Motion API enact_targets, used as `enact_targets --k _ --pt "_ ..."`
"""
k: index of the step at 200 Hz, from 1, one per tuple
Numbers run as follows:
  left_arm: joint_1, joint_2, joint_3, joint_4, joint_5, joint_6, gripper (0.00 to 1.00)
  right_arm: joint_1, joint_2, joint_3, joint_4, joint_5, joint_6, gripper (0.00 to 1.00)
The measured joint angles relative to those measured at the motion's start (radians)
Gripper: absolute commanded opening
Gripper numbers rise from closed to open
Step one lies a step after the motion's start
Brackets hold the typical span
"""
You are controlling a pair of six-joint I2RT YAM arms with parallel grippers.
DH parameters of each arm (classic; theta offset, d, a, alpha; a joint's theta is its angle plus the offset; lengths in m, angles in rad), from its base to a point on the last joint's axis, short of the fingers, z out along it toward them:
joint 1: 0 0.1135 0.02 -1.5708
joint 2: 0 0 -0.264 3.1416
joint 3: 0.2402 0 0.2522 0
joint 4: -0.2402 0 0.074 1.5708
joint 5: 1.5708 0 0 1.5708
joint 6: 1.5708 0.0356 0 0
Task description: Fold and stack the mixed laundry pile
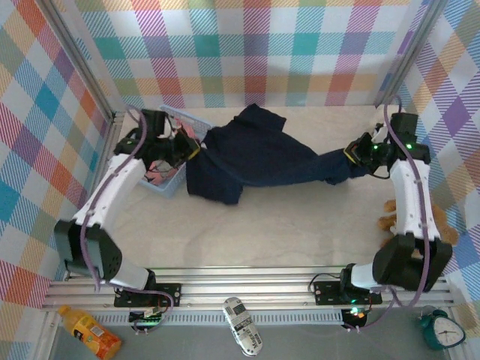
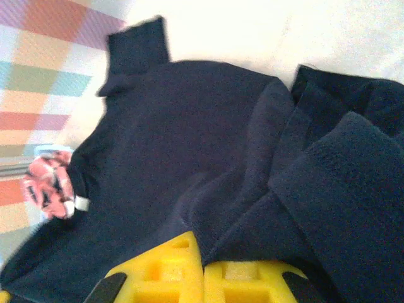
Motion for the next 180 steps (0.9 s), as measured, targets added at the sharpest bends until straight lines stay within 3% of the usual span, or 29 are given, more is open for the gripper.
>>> enact_targets --k 7,17,26,34,37,45,59,86,126,148,180 --pt "-0.008 0.061 0.007 0.005 -0.006 0.008 0.2 0.0 0.053 0.004 0.03 0.002 0.009 0.0" --pt "-0.019 0.157 0.051 -0.006 -0.016 0.015 0.52 0.001 0.146 0.027 0.072 0.004 0.024 0.0" --pt "-0.025 0.246 0.115 -0.015 -0.032 0.031 0.72 0.003 0.236 0.064 0.108 0.008 0.034 0.01" --pt "-0.026 0.327 0.186 -0.024 -0.058 0.05 0.97 0.012 0.306 0.105 0.131 0.017 0.038 0.25" --pt "-0.027 0.349 0.21 -0.03 -0.066 0.056 1.0 0.015 0.328 0.119 0.137 0.019 0.038 0.37" --pt "-0.029 0.403 0.274 -0.049 -0.092 0.072 1.0 0.021 0.384 0.163 0.153 0.031 0.037 0.59" --pt "-0.03 0.448 0.356 -0.086 -0.132 0.106 1.0 0.036 0.436 0.23 0.156 0.046 0.027 0.75" --pt "-0.03 0.372 0.322 -0.106 -0.171 0.177 0.96 0.056 0.391 0.233 0.159 0.071 -0.01 0.79" --pt "-0.062 0.064 -0.051 -0.099 -0.132 0.253 0.78 0.064 0.107 -0.043 0.12 0.154 -0.045 0.8" --pt "-0.143 0.021 -0.211 -0.096 -0.111 0.271 0.77 0.063 0.005 -0.167 0.085 0.2 -0.045 0.8" --pt "-0.299 0.068 -0.345 -0.058 -0.097 0.27 0.7 0.063 -0.01 -0.246 0.063 0.226 -0.03 0.8"
